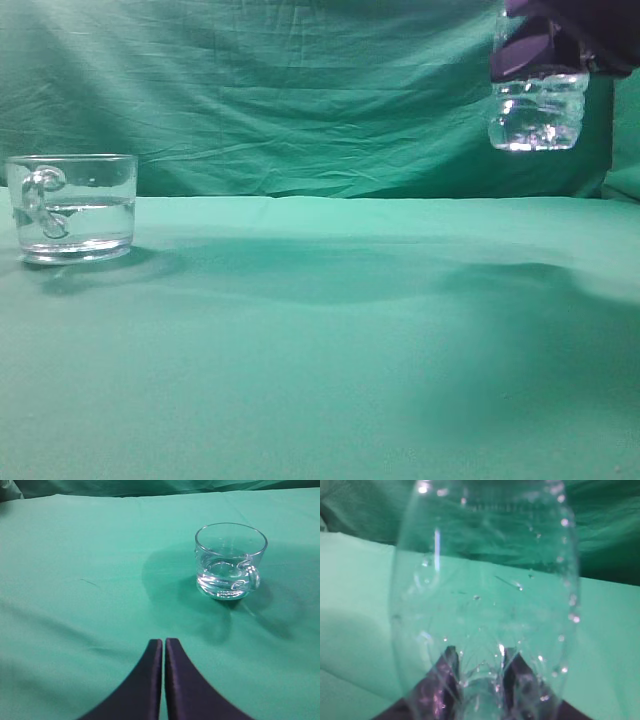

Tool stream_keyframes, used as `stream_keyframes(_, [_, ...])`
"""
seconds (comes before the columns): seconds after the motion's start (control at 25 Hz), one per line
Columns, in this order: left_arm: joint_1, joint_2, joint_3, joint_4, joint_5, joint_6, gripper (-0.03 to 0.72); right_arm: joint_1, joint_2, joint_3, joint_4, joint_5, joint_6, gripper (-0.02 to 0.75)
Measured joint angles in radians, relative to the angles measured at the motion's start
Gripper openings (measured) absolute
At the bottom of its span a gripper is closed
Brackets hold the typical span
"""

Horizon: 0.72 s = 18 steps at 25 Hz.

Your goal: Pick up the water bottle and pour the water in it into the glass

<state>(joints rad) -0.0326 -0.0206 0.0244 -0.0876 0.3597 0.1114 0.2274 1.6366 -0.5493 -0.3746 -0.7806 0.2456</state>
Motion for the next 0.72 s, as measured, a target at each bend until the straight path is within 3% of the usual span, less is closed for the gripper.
stream_keyframes(0.36, [0.000,0.000,0.000,0.000,0.000,0.000,0.000,0.000,0.276,0.000,-0.015,-0.302,-0.077,0.225])
stream_keyframes(0.72, [0.000,0.000,0.000,0.000,0.000,0.000,0.000,0.000,0.391,-0.008,-0.015,-0.399,-0.108,0.225])
